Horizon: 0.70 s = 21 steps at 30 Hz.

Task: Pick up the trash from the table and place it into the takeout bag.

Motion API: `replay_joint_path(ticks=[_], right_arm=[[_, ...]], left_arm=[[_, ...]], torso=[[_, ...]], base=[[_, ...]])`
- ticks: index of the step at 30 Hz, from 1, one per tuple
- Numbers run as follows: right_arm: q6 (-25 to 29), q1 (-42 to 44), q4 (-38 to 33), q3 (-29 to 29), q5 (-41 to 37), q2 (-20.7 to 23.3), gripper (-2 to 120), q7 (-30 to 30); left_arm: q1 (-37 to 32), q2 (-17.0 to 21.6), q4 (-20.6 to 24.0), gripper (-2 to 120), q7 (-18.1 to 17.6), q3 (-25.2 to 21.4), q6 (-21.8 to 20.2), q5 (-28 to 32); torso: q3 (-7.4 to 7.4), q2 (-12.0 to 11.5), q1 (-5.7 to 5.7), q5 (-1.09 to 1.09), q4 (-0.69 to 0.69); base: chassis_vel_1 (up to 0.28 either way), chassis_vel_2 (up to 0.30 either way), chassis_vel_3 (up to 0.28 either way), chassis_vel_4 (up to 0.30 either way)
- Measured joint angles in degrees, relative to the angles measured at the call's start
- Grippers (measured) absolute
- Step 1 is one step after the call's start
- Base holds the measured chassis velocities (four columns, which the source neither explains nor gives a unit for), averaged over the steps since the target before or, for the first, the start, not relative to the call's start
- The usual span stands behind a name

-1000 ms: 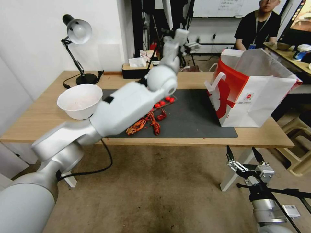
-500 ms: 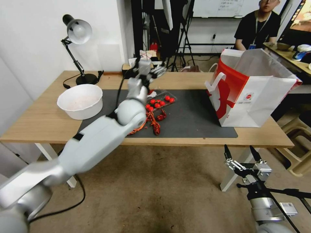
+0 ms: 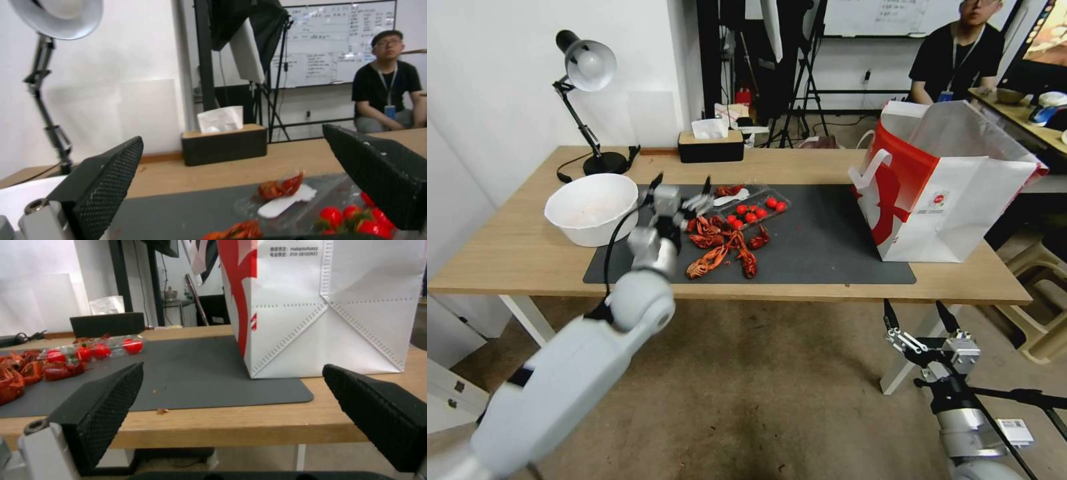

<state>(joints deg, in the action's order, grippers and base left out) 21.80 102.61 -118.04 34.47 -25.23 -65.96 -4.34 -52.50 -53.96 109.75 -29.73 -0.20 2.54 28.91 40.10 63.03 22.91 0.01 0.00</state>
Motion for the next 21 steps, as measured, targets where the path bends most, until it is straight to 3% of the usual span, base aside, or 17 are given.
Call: replay_joint_path(ticks=[6, 10, 13, 21], right_arm=[[0.0, -0.1, -0.4, -0.6, 0.5, -0.3, 100, -0.2], [0.0, 0.0, -0.5, -0.7, 0.6, -0.3, 100, -0.2], [0.1, -0.1, -0.5, -0.8, 0.7, -0.3, 100, -0.2], [0.2, -0.5, -0.4, -0.9, 0.5, -0.2, 100, 0.0]], left_arm=[[-9.5, 0.0, 3.9, 100, 0.0, -6.5, 0.5, -2.2], [-14.6, 0.2, 5.8, 100, 0.8, -8.3, 0.5, -2.8], [-22.0, 0.0, 7.7, 100, 4.2, -12.0, 2.0, -4.1], [-28.8, -2.1, 9.0, 100, 8.2, -15.8, 5.6, -4.9]], torso=[[0.00, 0.0, 0.00, -0.02, 0.00], [0.00, 0.0, 0.00, -0.01, 0.00], [0.00, 0.0, 0.00, -0.01, 0.01], [0.00, 0.0, 0.00, -0.01, 0.00]], base=[[0.000, 0.000, 0.000, 0.000], [0.000, 0.000, 0.000, 0.000], [0.000, 0.000, 0.000, 0.000], [0.000, 0.000, 0.000, 0.000]])
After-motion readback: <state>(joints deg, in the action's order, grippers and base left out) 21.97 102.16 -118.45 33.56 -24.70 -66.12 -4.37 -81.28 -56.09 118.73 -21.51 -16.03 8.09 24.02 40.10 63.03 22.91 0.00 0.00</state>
